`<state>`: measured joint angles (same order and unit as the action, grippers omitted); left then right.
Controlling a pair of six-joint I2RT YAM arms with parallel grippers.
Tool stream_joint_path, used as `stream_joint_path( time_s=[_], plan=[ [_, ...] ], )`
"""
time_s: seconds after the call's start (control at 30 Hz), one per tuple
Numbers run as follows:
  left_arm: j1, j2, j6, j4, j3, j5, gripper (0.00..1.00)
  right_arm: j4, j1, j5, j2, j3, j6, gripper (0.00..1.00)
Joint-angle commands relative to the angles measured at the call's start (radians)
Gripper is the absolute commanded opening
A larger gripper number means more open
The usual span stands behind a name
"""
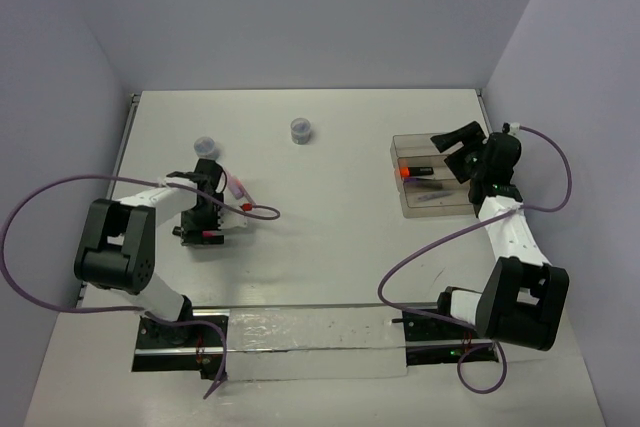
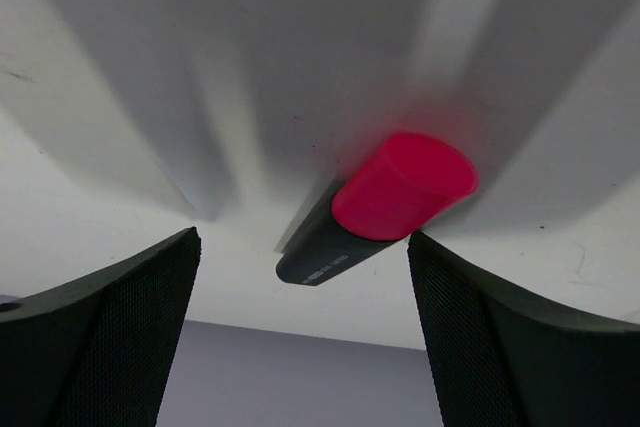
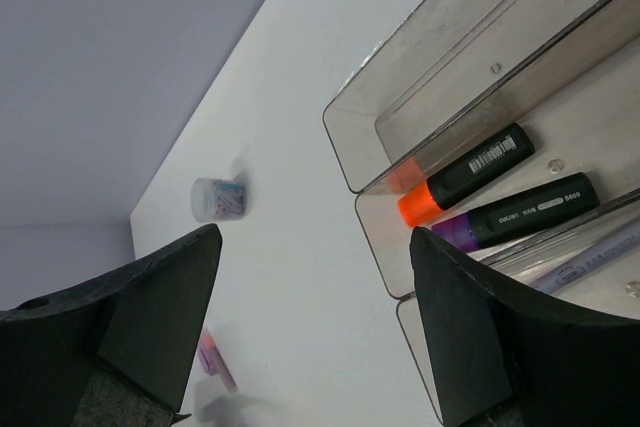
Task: Sort the stationery into containers
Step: Pick up the stationery from the center of the board, then place the stationery in the storage box.
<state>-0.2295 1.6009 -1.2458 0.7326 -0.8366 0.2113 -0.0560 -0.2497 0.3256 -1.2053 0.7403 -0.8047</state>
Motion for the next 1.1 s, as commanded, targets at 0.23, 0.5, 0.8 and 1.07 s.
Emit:
stream_joint_path(
  time_s=[0.23,0.5,0.8,1.07],
  plan=[
    [-0.002,0.111,0.193,-0.019,-0.045,-0.115,0.19,-0.001,-0.006,0.023,0.061,0.010,0.011,0.83],
    [0.002,0.039,0.316,0.066,-0.090,-0.285,0.00,0.025,-0.005,0.027,0.134,0.004,0.015,0.81],
    [0.035,-0.120,0.475,0.199,-0.276,-0.659,0.00,-0.020,0.310,-0.041,0.176,0.011,0.003,0.79],
    [0.032,-0.136,0.765,0.192,-0.558,-0.849,0.00,-0.144,0.750,-0.074,-0.069,0.233,0.003,0.79]
  ],
)
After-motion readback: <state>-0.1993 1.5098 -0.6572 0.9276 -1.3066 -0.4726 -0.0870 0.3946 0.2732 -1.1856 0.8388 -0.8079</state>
